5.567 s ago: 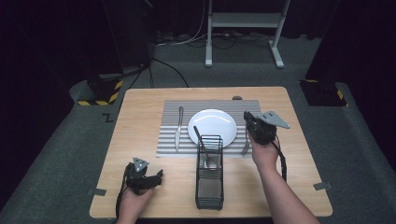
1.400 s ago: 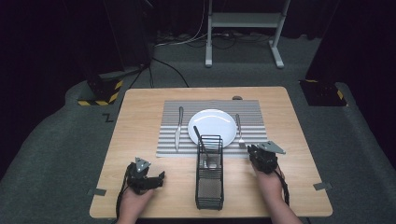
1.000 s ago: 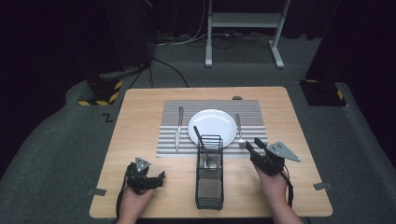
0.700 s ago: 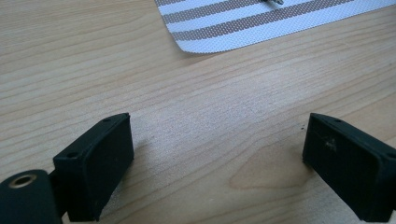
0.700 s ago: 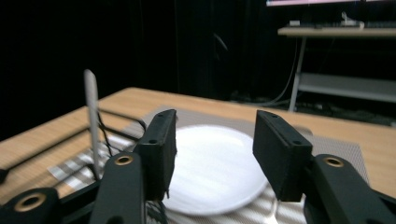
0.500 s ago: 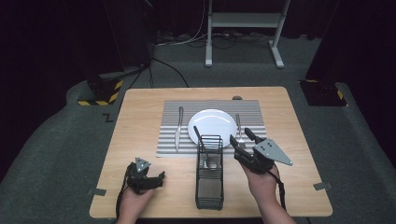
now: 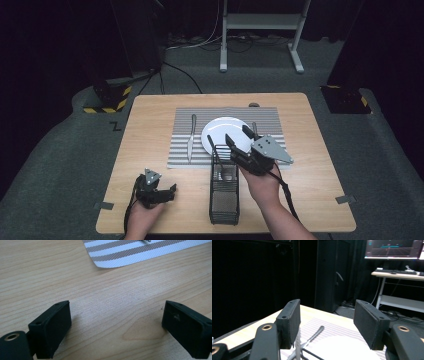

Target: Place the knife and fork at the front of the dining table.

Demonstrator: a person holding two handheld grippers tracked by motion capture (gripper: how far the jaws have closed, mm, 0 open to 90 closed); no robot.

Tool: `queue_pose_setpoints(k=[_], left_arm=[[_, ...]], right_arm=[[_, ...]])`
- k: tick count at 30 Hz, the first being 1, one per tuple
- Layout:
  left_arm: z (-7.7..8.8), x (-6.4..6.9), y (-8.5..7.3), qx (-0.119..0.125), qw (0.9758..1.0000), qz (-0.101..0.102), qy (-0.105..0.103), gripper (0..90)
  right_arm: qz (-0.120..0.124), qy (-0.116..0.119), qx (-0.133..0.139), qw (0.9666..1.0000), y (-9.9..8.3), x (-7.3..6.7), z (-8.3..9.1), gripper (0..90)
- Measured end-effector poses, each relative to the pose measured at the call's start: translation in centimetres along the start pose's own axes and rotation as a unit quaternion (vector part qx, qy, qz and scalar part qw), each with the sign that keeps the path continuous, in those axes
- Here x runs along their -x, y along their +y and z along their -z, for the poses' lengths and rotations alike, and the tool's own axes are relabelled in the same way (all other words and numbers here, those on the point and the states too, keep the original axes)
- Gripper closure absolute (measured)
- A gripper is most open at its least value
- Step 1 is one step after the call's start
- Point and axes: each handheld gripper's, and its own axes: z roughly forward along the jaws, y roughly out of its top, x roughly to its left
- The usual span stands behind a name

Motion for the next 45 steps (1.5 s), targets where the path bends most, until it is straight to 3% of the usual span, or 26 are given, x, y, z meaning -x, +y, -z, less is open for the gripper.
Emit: queue_pose_setpoints(k=[7,11,15,20,26,31,37,45], left_arm=[[0.0,0.0,0.0,0.000,1.0000,0.000,0.000,8.7],[0.0,0.0,0.0,-0.001,1.0000,0.000,0.000,8.7],[0.0,0.0,0.0,-0.001,1.0000,0.000,-0.001,8.7],[0.0,0.0,0.0,-0.001,1.0000,-0.001,-0.001,8.7],[0.0,0.0,0.0,0.001,1.0000,0.001,-0.001,8.7],[0.0,0.0,0.0,0.002,1.0000,0.002,-0.001,8.7],[0.0,0.0,0.0,0.002,1.0000,0.002,-0.001,8.7],[0.0,0.0,0.0,0.002,1.0000,0.002,-0.001,8.8]], right_arm=[[0.008,0.018,-0.021,0.9996,0.8,-1.5,-2.4,45.5],[0.011,0.025,-0.060,0.9978,0.7,-1.8,-4.2,50.2],[0.016,0.032,-0.100,0.9943,0.3,-1.6,-5.6,52.2],[0.025,0.045,-0.130,0.9902,0.1,-1.5,-6.6,55.9],[0.055,0.073,-0.165,0.9821,0.3,-1.8,-7.7,59.0],[0.056,0.095,-0.190,0.9755,-0.1,-1.6,-8.2,64.8],[0.066,0.105,-0.210,0.9697,-0.1,-1.9,-8.5,77.5],[0.070,0.111,-0.204,0.9701,0.0,-1.8,-8.4,81.7]])
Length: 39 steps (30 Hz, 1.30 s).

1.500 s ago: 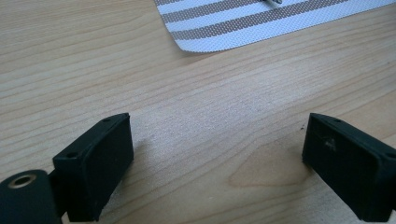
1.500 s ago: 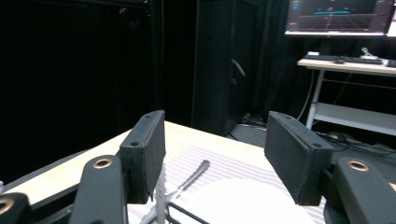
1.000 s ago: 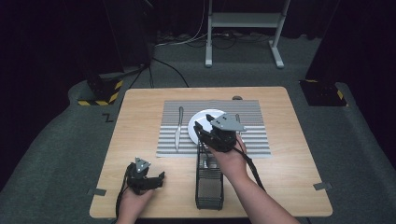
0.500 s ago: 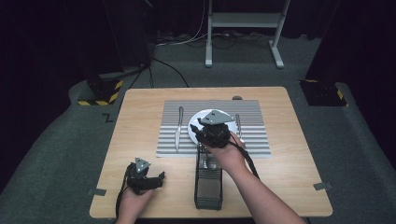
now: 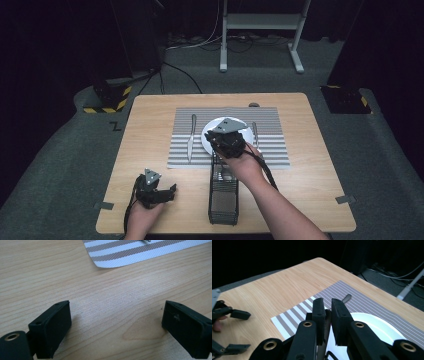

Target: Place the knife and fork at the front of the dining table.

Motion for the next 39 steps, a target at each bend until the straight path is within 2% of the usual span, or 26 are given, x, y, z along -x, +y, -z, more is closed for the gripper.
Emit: queue_pose_setpoints(k=[9,12,16,22,30,39], left_arm=[[0.0,0.0,0.0,-0.001,1.0000,-0.001,0.000,8.8],[0.0,0.0,0.0,-0.002,1.0000,-0.001,0.000,8.8],[0.0,0.0,0.0,0.000,1.0000,0.000,0.001,8.9],[0.0,0.0,0.0,0.000,1.0000,-0.001,0.001,8.9],[0.0,0.0,0.0,0.000,1.0000,-0.001,0.001,8.9],[0.0,0.0,0.0,0.000,1.0000,-0.001,0.001,8.9]], right_arm=[[0.008,0.014,0.037,0.9992,0.1,-0.6,2.1,82.1],[0.011,0.016,0.059,0.9981,-0.3,-0.8,3.0,82.1],[0.022,0.005,0.095,0.9952,-1.0,-1.2,4.2,82.2],[0.019,-0.009,0.140,0.9899,-1.7,-1.3,5.8,82.4],[0.011,-0.018,0.187,0.9821,-1.2,-1.3,7.9,82.6],[0.002,-0.043,0.244,0.9689,-0.6,-1.2,9.7,83.0]])
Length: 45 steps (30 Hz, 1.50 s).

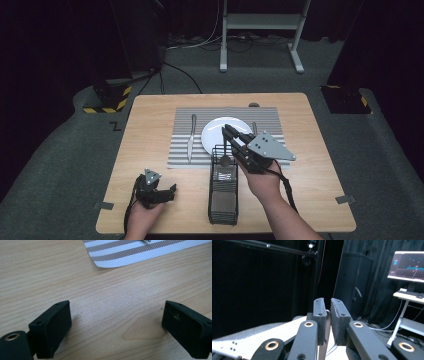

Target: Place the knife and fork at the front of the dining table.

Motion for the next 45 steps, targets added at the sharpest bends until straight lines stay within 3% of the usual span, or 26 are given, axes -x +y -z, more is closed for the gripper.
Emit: queue_pose_setpoints(k=[13,16,29,37,45], left_arm=[[0.0,0.0,0.0,0.000,1.0000,0.000,0.000,8.8],[0.0,0.0,0.0,0.000,1.0000,0.000,0.000,8.9],[0.0,0.0,0.0,0.000,1.0000,0.000,0.000,8.9],[0.0,0.0,0.0,0.000,1.0000,0.000,0.000,8.8],[0.0,0.0,0.0,0.000,1.0000,0.000,0.000,8.9]], right_arm=[[-0.007,-0.021,0.040,0.9989,2.6,0.7,0.9,84.0],[-0.007,-0.028,0.045,0.9986,3.0,1.2,1.2,88.4],[-0.006,-0.072,0.056,0.9958,4.0,3.6,2.7,89.0],[0.004,-0.113,0.041,0.9927,3.0,6.0,4.1,88.9],[-0.002,-0.155,0.007,0.9879,-0.1,9.0,4.9,89.0]])
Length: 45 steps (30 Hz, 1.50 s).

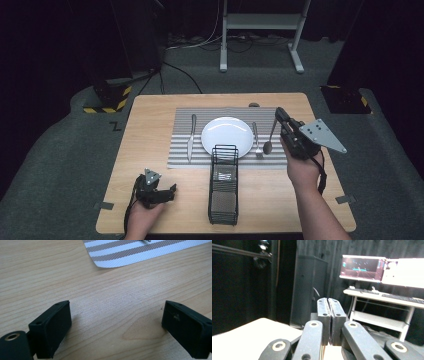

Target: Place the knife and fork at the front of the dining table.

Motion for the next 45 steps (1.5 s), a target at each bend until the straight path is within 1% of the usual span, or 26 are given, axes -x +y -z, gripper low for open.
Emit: queue_pose_setpoints(k=[2,6,11,16,19,21,25,30,35,40,43,45], left_arm=[[0.0,0.0,0.0,0.000,1.0000,0.000,0.000,8.9],[0.0,0.0,0.0,0.000,1.0000,0.000,0.000,8.9],[0.0,0.0,0.0,0.000,1.0000,0.000,0.000,8.8],[0.0,0.0,0.0,0.000,1.0000,0.000,0.000,8.9],[0.0,0.0,0.0,0.000,1.0000,0.000,0.000,8.9],[0.0,0.0,0.0,0.000,1.0000,0.000,0.000,8.9],[0.0,0.0,0.0,0.000,1.0000,0.000,0.000,8.9],[0.0,0.0,0.0,0.000,1.0000,0.000,0.000,8.9],[0.0,0.0,0.0,0.000,1.0000,0.000,0.000,8.9],[0.0,0.0,0.0,0.000,1.0000,-0.001,0.001,8.9],[0.0,0.0,0.0,0.000,1.0000,0.000,0.001,8.9],[0.0,0.0,0.0,0.001,1.0000,0.001,0.001,8.9]], right_arm=[[0.000,-0.009,-0.010,0.9999,-0.8,0.6,-0.1,88.9],[0.009,-0.027,-0.028,0.9992,-2.6,1.5,-0.4,89.0],[0.004,-0.039,-0.052,0.9979,-4.6,2.4,-1.3,89.0],[-0.001,-0.046,-0.071,0.9964,-6.1,3.0,-2.3,89.0],[0.000,-0.048,-0.086,0.9951,-7.0,3.1,-3.0,89.0],[-0.001,-0.049,-0.091,0.9946,-7.3,3.2,-3.3,89.0],[-0.007,-0.051,-0.105,0.9931,-8.3,3.4,-4.0,89.0],[-0.013,-0.054,-0.114,0.9920,-8.9,3.6,-4.5,89.0],[-0.019,-0.055,-0.115,0.9917,-9.2,3.8,-5.1,88.9],[-0.025,-0.056,-0.122,0.9907,-9.4,4.2,-6.2,88.9],[-0.034,-0.057,-0.131,0.9891,-9.6,4.5,-7.1,88.9],[-0.035,-0.058,-0.138,0.9882,-9.7,4.7,-7.7,88.9]])
